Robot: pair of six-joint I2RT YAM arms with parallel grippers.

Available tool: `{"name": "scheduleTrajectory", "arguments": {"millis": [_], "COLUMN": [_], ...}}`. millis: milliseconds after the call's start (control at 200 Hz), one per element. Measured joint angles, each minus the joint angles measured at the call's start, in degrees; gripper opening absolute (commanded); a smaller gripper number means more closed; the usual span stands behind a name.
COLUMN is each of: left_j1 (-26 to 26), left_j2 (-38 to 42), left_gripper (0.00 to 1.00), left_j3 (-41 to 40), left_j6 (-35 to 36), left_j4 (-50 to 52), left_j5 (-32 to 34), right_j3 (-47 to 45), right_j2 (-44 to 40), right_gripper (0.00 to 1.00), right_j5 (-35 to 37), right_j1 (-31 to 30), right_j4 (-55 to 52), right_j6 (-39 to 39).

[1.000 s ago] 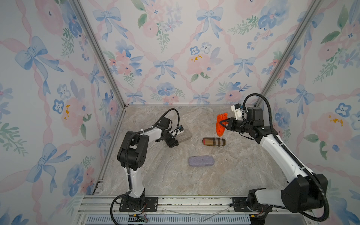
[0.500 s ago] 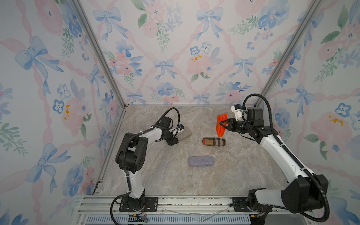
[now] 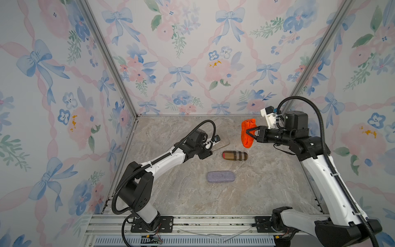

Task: Wipe the eyeglass case
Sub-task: Pick up the eyeglass case from the center of the board, then wipe the dirt from the eyeglass case.

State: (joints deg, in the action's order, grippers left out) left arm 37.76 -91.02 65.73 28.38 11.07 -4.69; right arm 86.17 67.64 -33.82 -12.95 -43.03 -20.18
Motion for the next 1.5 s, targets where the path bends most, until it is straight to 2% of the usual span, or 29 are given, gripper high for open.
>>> {"name": "scheduleTrajectory", "arguments": {"millis": [160, 250, 345, 485, 730, 855, 1085, 1315, 1380, 1500], "left_j1": [2.6, 3.5, 4.5, 5.8, 5.9, 5.9, 5.7, 5.7, 5.7, 5.7], "left_j2": [6.0, 8.4, 9.3, 10.0, 16.0, 17.0, 19.3, 19.3, 19.3, 19.5], "left_gripper": [0.31, 0.31, 0.31, 0.30, 0.29, 0.29, 0.28, 0.28, 0.28, 0.28], "left_j3": [-4.6, -6.8, -7.4, -8.3, -13.1, -14.0, -14.2, -14.9, -14.9, -14.9], "left_j6": [-0.1, -0.1, -0.1, -0.2, -0.3, -0.7, -1.6, -2.1, -2.6, -3.2], "left_j4": [-5.4, -8.3, -10.3, -12.6, -15.8, -15.6, -14.5, -14.4, -14.7, -16.2], "left_j5": [1.1, 1.5, 1.8, 1.9, 1.9, 2.3, 2.8, 3.2, 3.1, 2.1], "right_j3": [11.2, 14.1, 13.0, 6.1, -2.7, -2.9, -2.1, 2.6, 3.0, 2.4], "right_j2": [-0.6, -0.5, 0.0, 2.8, 13.1, 13.6, 16.2, 15.1, 14.2, 14.6], "right_gripper": [0.00, 0.00, 0.00, 0.00, 0.00, 0.00, 0.00, 0.00, 0.00, 0.00], "right_j5": [-2.6, -3.3, -4.3, -5.6, -4.4, -4.4, -3.9, -3.1, -1.6, 0.8], "right_j1": [-0.7, -2.6, -6.0, -11.2, -11.2, -12.2, -17.8, -10.0, -9.8, -16.0], "right_j4": [-7.9, -9.9, -9.4, -4.3, -2.6, -2.1, 1.7, -5.4, -5.3, -1.7], "right_j6": [0.1, 0.0, -0.8, -2.7, 0.3, 1.5, 2.5, 7.4, 7.3, 5.1]}}
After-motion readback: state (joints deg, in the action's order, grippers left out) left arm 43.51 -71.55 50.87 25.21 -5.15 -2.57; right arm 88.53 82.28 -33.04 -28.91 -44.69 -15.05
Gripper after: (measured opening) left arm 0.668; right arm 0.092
